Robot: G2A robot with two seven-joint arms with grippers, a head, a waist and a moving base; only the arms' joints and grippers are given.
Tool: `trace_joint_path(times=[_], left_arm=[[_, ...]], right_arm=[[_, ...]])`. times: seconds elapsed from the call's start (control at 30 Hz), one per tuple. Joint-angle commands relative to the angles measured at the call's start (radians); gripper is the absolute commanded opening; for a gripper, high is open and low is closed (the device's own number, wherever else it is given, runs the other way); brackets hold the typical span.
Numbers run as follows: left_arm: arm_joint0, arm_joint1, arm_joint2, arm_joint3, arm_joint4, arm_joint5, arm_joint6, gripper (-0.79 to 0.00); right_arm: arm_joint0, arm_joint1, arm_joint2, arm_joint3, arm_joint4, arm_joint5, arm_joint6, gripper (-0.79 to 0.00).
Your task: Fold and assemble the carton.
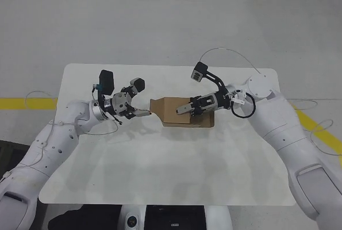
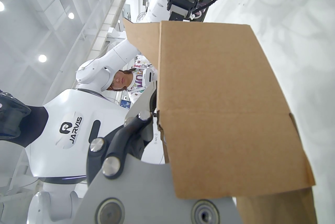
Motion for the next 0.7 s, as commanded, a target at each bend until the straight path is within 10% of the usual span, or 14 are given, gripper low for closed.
trace_joint_path(times=[0.0,0.67], left_arm=[[0.01,0.004,-0.006,-0.02,0.008,0.0,-0.003,0.0],[-0.03,-0.045,0.037,-0.021,-0.023,0.0,-0.067,0.0]], right_arm=[[-0.002,-0.002,0.003,-0.002,-0.002,-0.003,-0.003,-0.785],[-0.014,-0.029,0.005,-0.032,-0.02,0.0,-0.03,-0.785]])
